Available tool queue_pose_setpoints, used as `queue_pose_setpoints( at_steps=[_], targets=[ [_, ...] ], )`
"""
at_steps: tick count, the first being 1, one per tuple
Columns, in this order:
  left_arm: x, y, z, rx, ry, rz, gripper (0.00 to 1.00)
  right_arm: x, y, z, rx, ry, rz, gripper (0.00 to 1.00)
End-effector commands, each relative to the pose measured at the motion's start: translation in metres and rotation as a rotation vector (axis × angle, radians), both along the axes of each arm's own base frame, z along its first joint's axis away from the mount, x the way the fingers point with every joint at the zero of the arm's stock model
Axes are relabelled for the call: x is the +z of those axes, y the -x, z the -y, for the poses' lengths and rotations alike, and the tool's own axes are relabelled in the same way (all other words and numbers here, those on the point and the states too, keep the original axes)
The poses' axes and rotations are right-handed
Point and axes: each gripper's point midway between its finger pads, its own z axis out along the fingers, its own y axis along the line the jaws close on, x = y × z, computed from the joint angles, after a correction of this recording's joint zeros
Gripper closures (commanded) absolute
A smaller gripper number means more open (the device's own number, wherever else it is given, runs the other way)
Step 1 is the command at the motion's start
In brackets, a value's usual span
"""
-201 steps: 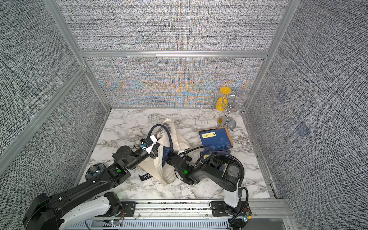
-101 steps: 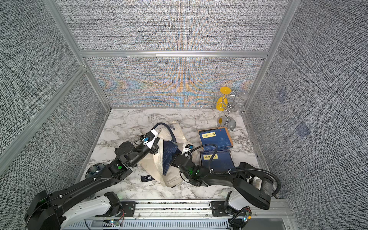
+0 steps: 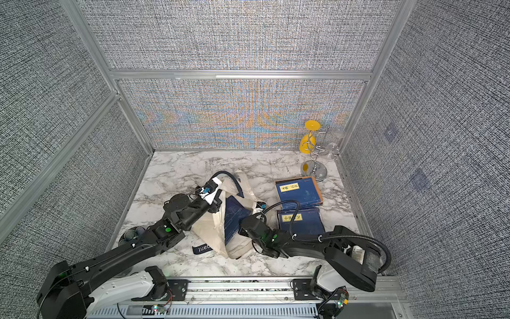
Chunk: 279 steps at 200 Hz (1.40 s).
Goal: Take out the books from the canvas bag
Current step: Pick up the book from the canvas bag.
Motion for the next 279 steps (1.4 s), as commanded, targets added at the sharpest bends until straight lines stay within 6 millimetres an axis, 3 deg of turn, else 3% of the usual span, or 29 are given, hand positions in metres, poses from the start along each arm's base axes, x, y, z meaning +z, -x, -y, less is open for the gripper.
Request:
queue_pose_setpoints(
  at_steps=[1,52,108,129,187,279],
  targets=[
    [0.015,0.001,0.000,-0.007,0.046,0.038,1.00,0.009,-0.004,-0.013,0.009,-0.089,0.019,0.63],
    [0.016,0.002,0.000,-0.011,0.059,0.040,1.00,-0.008,-0.004,-0.028,0.033,-0.167,-0.008,0.57],
    [0.018,0.004,0.000,-0.017,0.068,0.047,1.00,0.007,-0.014,-0.049,0.077,-0.245,0.082,0.56],
    [0.019,0.005,0.000,-0.020,0.072,0.051,1.00,0.004,-0.015,-0.053,0.085,-0.239,0.078,0.57],
    [0.024,0.006,-0.003,-0.016,0.085,0.068,1.00,-0.009,-0.017,-0.070,0.109,-0.321,0.054,0.69],
    [0.024,0.005,-0.004,-0.007,0.083,0.074,1.00,0.008,-0.014,-0.067,0.137,-0.323,0.104,0.95]
  ],
)
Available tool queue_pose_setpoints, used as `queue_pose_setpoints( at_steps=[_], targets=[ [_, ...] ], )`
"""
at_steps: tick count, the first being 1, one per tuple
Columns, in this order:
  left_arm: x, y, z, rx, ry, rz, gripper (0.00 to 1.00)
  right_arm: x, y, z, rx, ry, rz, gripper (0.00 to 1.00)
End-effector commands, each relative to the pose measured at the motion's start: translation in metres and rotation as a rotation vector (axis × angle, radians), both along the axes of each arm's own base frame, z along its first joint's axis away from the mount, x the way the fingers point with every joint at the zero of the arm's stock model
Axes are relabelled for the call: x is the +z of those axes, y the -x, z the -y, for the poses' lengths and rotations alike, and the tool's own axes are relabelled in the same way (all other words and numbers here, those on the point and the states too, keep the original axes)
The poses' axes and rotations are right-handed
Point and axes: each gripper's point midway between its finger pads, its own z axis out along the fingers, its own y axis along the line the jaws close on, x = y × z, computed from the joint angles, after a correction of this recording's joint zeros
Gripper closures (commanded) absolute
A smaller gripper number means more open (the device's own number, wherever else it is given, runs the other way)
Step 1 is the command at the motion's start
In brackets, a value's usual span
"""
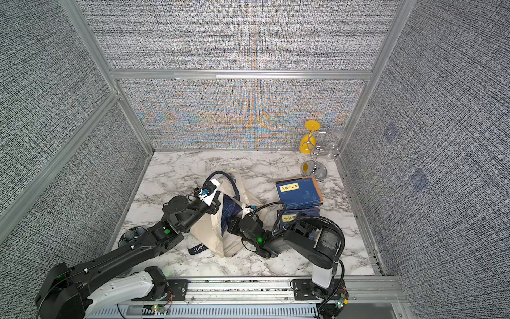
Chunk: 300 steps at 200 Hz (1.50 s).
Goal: Take out the books from the canvas bag
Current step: Pick up the book from the canvas bag.
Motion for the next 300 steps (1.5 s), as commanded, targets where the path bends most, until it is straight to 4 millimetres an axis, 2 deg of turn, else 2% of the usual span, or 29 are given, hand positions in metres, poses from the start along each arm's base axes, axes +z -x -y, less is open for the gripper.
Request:
queue_pose_setpoints(
  at_steps=[1,19,139,180,238,300],
  targets=[
    [0.029,0.002,0.000,-0.012,0.079,0.080,1.00,0.015,0.002,-0.003,0.026,-0.038,0.044,0.95],
    [0.029,0.001,0.000,-0.004,0.076,0.078,1.00,0.020,0.004,0.002,0.033,-0.022,0.060,1.00],
    [0.025,-0.008,-0.005,0.056,0.060,0.054,1.00,0.068,0.023,0.053,0.047,0.168,0.195,1.00],
    [0.023,-0.014,-0.008,0.093,0.057,0.038,1.00,0.088,0.034,0.053,0.139,0.205,0.267,1.00],
    [0.021,-0.016,-0.008,0.098,0.053,0.030,1.00,0.106,0.040,0.072,0.149,0.217,0.325,1.00],
    [0.019,-0.024,-0.015,0.162,0.035,0.018,1.00,0.140,0.058,0.070,0.258,0.189,0.435,1.00]
  ],
)
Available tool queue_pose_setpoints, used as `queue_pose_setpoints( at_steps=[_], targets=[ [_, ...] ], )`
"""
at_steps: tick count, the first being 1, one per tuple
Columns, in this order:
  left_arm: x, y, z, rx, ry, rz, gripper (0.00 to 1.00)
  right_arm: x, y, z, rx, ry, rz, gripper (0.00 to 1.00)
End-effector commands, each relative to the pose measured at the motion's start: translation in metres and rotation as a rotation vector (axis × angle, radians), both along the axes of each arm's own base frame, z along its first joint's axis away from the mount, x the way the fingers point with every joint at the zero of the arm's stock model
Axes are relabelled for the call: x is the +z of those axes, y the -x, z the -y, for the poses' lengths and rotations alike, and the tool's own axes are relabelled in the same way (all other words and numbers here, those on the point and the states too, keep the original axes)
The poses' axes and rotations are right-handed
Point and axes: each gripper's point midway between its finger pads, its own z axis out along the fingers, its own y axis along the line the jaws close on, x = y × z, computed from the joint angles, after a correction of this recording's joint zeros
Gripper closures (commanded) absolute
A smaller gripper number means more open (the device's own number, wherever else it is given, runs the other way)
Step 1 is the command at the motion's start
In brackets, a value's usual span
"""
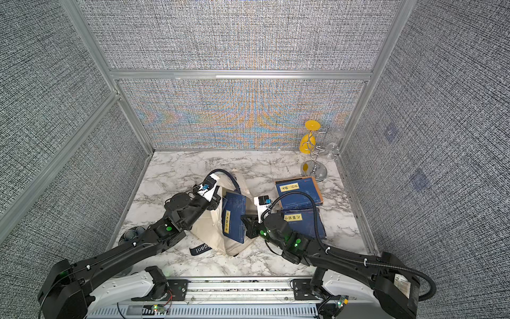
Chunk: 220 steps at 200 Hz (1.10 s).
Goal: Take out the books from the canvas bag
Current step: Pick up the book from the canvas bag, then place the book on the book.
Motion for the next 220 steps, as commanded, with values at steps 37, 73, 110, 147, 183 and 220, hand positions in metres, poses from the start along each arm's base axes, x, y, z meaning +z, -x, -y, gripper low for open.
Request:
queue_pose_setpoints(
  at_steps=[37,73,110,147,183,220],
  targets=[
    [0.010,-0.010,-0.009,0.078,0.029,0.012,1.00,0.042,0.025,-0.004,0.168,-0.016,0.141,1.00],
    [0.010,-0.014,-0.014,0.117,0.031,0.005,1.00,0.061,0.030,0.013,0.149,-0.005,0.201,1.00],
    [0.010,-0.018,-0.021,0.163,0.024,0.001,1.00,0.083,0.025,0.050,0.013,-0.003,0.256,1.00],
    [0.009,-0.019,-0.023,0.181,0.022,-0.001,1.00,0.078,0.003,0.120,-0.348,0.048,0.171,1.00],
    [0.011,-0.018,-0.023,0.174,0.027,0.000,1.00,0.052,-0.001,0.192,-0.688,0.082,0.064,1.00],
    [0.011,-0.018,-0.022,0.167,0.030,-0.002,1.00,0.028,0.008,0.238,-0.908,0.064,-0.024,1.00]
  ],
)
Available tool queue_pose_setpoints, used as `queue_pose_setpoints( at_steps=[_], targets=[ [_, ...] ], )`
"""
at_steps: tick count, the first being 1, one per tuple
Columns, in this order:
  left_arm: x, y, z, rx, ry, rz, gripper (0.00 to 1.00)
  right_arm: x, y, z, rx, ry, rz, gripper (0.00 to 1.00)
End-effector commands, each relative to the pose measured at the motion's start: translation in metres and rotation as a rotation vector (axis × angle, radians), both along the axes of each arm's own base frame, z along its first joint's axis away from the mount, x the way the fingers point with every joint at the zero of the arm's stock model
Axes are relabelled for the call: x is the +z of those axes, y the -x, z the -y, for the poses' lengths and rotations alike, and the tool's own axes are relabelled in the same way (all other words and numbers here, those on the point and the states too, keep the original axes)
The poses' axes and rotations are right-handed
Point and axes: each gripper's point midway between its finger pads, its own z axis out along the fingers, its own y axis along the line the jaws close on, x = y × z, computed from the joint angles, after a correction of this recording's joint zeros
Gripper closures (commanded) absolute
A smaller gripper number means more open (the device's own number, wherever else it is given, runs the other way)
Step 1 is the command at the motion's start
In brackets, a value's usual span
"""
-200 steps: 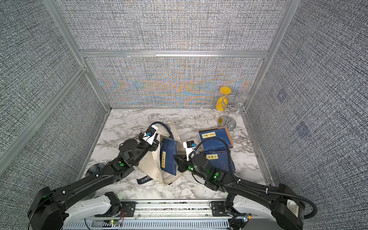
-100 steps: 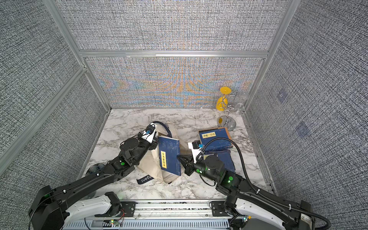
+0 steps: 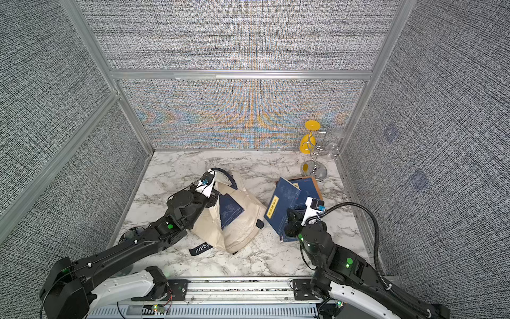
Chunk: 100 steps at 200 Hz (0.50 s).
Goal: Take out the books from the canvas bag
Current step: Place the book on the book.
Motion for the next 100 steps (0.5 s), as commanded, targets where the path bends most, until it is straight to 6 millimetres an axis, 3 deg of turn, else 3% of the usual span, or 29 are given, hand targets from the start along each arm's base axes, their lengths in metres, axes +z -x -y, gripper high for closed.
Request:
queue_pose_setpoints(
  at_steps=[1,35,100],
  targets=[
    [0.013,0.000,-0.001,0.006,0.038,0.028,1.00,-0.017,0.002,0.043,-0.236,-0.015,-0.033,1.00],
    [0.011,-0.001,0.001,-0.003,0.037,0.021,1.00,-0.043,0.012,0.071,-0.403,-0.070,-0.107,1.00],
    [0.010,0.000,0.002,-0.014,0.038,0.017,1.00,-0.096,0.014,0.075,-0.534,-0.182,-0.175,1.00]
  ],
)
